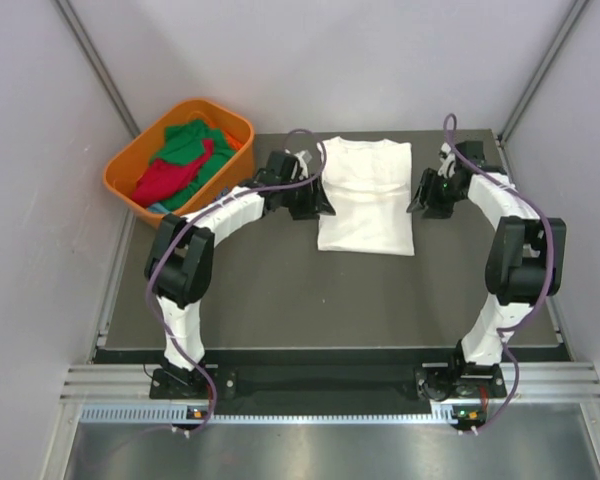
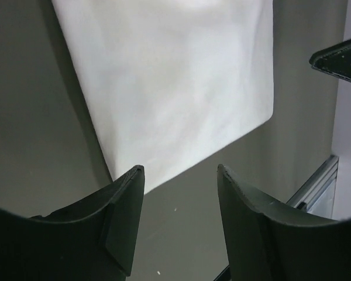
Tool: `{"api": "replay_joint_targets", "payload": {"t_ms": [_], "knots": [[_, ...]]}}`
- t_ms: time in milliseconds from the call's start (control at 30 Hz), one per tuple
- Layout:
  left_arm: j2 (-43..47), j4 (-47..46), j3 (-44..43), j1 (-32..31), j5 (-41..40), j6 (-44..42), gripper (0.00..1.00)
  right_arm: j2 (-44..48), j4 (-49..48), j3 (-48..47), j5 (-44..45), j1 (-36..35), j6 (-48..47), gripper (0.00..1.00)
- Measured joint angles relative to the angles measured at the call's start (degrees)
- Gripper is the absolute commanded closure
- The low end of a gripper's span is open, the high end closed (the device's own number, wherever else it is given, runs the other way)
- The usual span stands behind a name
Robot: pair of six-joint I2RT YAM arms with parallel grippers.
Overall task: Fold and stack the t-shirts
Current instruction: Fold the tshirt
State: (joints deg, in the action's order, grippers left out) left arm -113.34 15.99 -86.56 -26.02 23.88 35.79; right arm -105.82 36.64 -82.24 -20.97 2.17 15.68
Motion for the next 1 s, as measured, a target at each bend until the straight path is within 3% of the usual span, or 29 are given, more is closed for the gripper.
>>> {"api": "replay_joint_targets", "payload": {"t_ms": [200, 533, 800, 867, 900, 967, 1000], "knots": [[1.0, -1.7, 7.1, -1.9, -1.1, -1.9, 0.44, 0.2, -1.4, 8.8, -2.9, 0.6, -3.8, 0.55], [0.2, -3.3, 9.7, -1.3, -2.0, -4.5, 0.46, 0.2, -6.0, 14.6, -7.8, 2.4, -6.4, 0.58], [-1.6, -5.1, 11.5, -1.9, -0.5, -5.2, 0.58, 0.2, -9.5, 17.3, -9.6, 2.6, -6.6, 0.69], [-1.6, -5.6, 11.8, -1.9, -0.1, -5.2, 0.66, 0.2, -11.4, 18.7, -10.3, 2.9, -6.4, 0.75], [-1.6, -5.8, 11.8, -2.0, 0.2, -5.2, 0.8, 0.2, -12.2, 19.7, -10.6, 3.1, -6.1, 0.84], [-1.6, -6.4, 12.0, -2.1, 0.6, -4.9, 0.91, 0.7, -13.6, 21.3, -11.3, 3.5, -5.6, 0.98], [-1.6, -6.7, 12.2, -2.2, 0.8, -5.0, 1.0, 1.0, -14.3, 22.3, -11.5, 3.7, -4.9, 1.0]]}}
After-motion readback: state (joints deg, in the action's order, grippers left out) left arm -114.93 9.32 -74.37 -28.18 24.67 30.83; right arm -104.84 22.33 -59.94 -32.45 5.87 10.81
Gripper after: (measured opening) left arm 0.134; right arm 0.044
